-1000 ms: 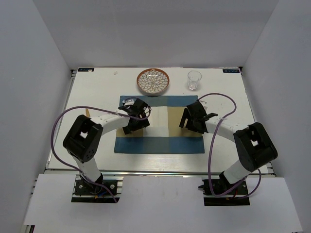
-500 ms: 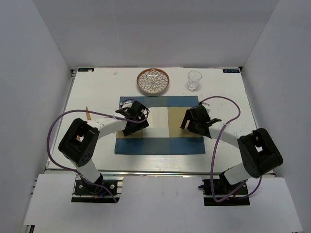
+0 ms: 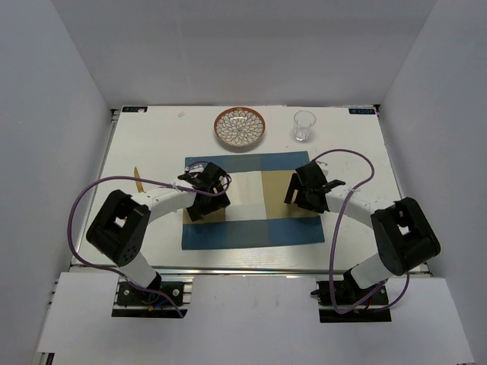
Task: Set the dinner table for one person
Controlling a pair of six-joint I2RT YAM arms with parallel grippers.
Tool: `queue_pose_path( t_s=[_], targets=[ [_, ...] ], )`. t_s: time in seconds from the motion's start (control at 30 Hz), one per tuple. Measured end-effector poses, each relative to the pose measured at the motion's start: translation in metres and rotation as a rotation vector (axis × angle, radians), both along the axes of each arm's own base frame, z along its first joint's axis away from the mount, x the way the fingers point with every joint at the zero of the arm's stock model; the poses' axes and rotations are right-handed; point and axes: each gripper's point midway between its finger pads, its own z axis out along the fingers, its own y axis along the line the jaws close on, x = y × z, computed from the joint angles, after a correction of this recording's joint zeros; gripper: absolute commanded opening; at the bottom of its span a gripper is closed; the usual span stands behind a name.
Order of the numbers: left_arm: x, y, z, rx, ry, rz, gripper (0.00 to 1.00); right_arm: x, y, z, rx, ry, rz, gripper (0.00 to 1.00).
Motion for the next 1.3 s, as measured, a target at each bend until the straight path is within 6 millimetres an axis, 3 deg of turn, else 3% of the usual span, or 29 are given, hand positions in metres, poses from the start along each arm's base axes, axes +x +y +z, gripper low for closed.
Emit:
queue_pose_path(
  t_s=[0.2,0.5,0.77,1.13,1.3],
  targets=[
    [-0.004,0.003,0.002,0.02,0.02,-0.011,0.98,-0.013,-0.006,-0.002,0.002,0.014,0.0,0.89],
    [0.01,-0.004,0.02,0.015,-0.023,-0.043,0.98,-0.015,-0.005,0.001,0.063,-0.051,-0.017,0.89],
    [0.011,-0.004,0.025,0.02,-0.029,-0.054,0.98,-0.026,-0.002,0.003,0.127,-0.065,-0.02,0.89],
    [0.013,-0.005,0.076,-0.059,-0.151,-0.051,0.98,-0.031,-0.002,0.005,0.151,-0.065,-0.029,0.89],
    [0.013,-0.005,0.089,-0.081,-0.184,-0.051,0.98,-0.033,-0.004,0.004,0.104,-0.011,-0.014,0.89]
  ],
)
